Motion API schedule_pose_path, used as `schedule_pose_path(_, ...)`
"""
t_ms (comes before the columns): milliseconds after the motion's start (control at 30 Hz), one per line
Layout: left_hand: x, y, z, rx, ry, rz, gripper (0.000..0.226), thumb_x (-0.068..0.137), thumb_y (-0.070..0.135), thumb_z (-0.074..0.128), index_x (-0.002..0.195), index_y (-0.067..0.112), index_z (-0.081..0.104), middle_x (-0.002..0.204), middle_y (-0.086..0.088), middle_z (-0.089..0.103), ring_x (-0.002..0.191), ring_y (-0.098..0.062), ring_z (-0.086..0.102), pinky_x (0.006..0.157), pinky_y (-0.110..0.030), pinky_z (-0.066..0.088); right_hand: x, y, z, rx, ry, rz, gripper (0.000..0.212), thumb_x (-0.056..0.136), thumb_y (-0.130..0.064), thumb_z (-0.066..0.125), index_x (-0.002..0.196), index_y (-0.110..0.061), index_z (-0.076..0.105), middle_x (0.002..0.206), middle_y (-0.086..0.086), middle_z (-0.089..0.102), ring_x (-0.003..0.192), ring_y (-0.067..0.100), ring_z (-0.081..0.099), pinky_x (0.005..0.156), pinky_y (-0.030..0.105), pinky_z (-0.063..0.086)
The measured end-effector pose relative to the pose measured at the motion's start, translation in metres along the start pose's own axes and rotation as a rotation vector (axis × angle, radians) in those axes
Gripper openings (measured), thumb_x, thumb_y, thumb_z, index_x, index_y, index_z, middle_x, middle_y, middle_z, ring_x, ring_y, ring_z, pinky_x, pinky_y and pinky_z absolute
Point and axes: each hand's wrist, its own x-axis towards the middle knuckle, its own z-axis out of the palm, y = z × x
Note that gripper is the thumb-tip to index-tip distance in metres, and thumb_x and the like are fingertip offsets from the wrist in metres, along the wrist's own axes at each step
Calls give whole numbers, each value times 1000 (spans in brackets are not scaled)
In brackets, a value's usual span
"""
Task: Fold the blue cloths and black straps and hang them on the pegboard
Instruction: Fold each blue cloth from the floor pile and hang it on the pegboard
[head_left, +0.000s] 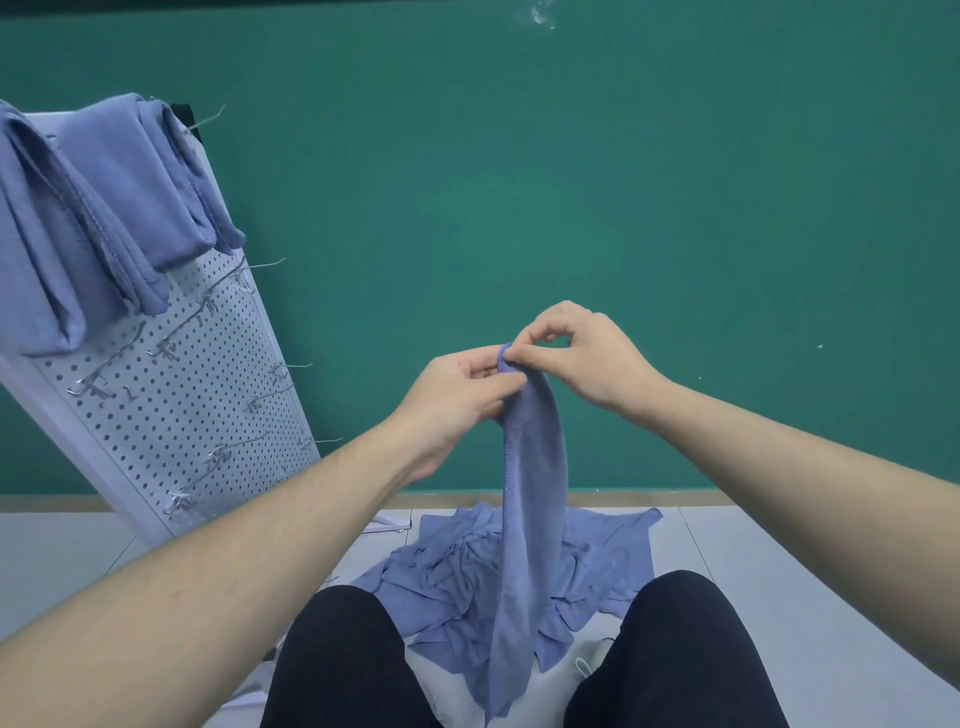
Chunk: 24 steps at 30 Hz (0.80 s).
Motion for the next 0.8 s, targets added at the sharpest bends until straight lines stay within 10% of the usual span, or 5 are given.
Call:
schedule_pose_path(300,2,9,0,99,117,69,22,101,16,57,93,21,77,95,0,78,89,-13,71,94,-36,56,-9,12,-2,124,-96,-75,20,88,-31,76,87,-15,65,80,-12,63,69,2,49,67,16,42)
schedule_pose_path(567,4,8,-13,253,109,145,21,97,35,50,92,34,70,96,9,74,93,-13,66,97,-46,53,-14,29,-14,-27,-291,-75,35,83,-39,79,77,-7,64,103,2,65,101,9,44,81,10,34)
schedule_pose_path(800,4,6,-29,383,235,195,22,106,25,43,97,28,62,93,9,67,86,-8,57,88,-34,47,-15,35,-30,-757,-323,-236,62,83,-80,30,87,-29,65,104,-12,59,91,13,42,85,32,36)
